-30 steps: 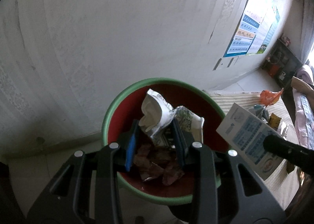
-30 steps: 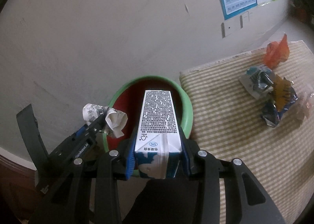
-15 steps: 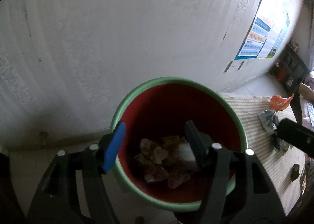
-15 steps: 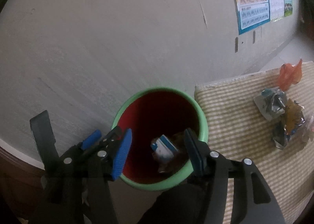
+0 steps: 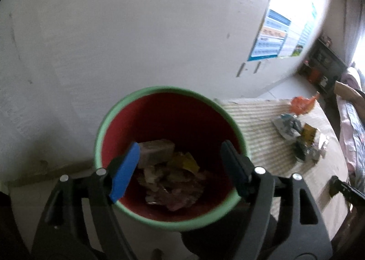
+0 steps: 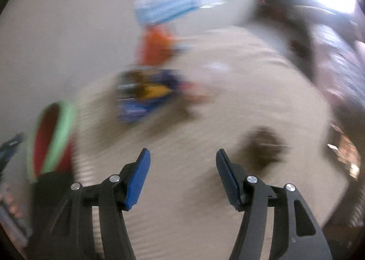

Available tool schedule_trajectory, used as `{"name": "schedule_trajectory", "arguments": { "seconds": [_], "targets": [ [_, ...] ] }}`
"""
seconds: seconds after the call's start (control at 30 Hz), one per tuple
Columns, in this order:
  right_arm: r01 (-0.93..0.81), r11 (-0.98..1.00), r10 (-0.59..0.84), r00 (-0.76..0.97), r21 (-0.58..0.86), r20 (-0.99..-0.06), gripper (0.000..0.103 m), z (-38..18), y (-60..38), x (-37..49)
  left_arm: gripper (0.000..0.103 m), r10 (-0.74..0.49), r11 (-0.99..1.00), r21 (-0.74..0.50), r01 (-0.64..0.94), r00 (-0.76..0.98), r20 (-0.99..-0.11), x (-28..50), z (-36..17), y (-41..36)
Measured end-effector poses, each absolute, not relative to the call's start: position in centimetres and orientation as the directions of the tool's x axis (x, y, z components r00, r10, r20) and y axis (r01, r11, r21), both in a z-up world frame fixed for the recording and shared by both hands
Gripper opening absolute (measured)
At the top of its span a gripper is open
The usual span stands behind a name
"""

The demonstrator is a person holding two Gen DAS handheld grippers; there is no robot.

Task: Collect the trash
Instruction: 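Grasp the brown chocolate wrapper with the right gripper, then grasp the blue-and-white crumpled wrapper with the left gripper while the right holds the brown wrapper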

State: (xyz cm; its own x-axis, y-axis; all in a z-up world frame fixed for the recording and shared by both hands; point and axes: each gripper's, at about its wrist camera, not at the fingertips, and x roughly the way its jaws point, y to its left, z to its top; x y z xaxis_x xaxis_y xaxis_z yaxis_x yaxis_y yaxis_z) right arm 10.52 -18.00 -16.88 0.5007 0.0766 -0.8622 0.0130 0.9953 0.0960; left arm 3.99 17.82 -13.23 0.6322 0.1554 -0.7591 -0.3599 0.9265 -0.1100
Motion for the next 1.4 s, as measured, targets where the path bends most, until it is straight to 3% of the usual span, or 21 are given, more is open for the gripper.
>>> {"name": "schedule_trajectory", "arguments": {
  "seconds": [0.1,0.27,0.37,0.5,0.73,1.03,1.2,1.4],
  "targets": [
    [0.114,0.99,0.016,0.48,0.081,-0.877,0.058,-17.9,-22.5,11.1,0.073,0.137,0.942,-0.099,-0.321,0.635,-0.76,4.3,-13.0,15.8],
    [0.189,0.969,0.065,0.43,0.16,-0.901,0.066,-20.0,-26.4,13.3,0.074,0.102,0.958,-0.095,-0.269,0.634,-0.767,4.8,-12.5,12.4],
    [0.16,0.976,0.075,0.387,0.147,-0.919,0.066,-21.6,-26.5,14.4,0.076,0.094,0.967,-0.082,-0.241,0.637,-0.765,5.0,-12.3,10.7],
    [0.145,0.974,0.108,0.379,0.175,-0.919,0.057,-22.5,-26.1,14.3,0.076,0.085,0.979,-0.056,-0.198,0.634,-0.768,6.0,-12.3,8.6],
    [0.027,0.96,0.238,0.438,0.278,-0.867,0.057,-19.4,-23.7,9.8,0.076,0.008,0.995,-0.055,-0.079,0.63,-0.776,10.6,-13.7,3.8],
    [-0.079,0.946,0.32,0.401,0.316,-0.858,0.058,-20.3,-19.0,7.2,0.076,-0.08,0.997,-0.072,0.038,0.575,-0.814,20.0,-16.7,1.1],
    [-0.058,0.936,0.34,0.4,0.346,-0.851,0.058,-20.9,-19.9,7.6,0.074,-0.052,0.993,0.008,0.12,0.489,-0.871,23.3,-19.6,0.6],
    [-0.016,0.926,0.354,0.388,0.377,-0.851,0.058,-21.9,-21.1,8.2,0.074,-0.115,0.98,-0.027,0.199,0.446,-0.888,25.7,-20.5,0.1]
  ]
}}
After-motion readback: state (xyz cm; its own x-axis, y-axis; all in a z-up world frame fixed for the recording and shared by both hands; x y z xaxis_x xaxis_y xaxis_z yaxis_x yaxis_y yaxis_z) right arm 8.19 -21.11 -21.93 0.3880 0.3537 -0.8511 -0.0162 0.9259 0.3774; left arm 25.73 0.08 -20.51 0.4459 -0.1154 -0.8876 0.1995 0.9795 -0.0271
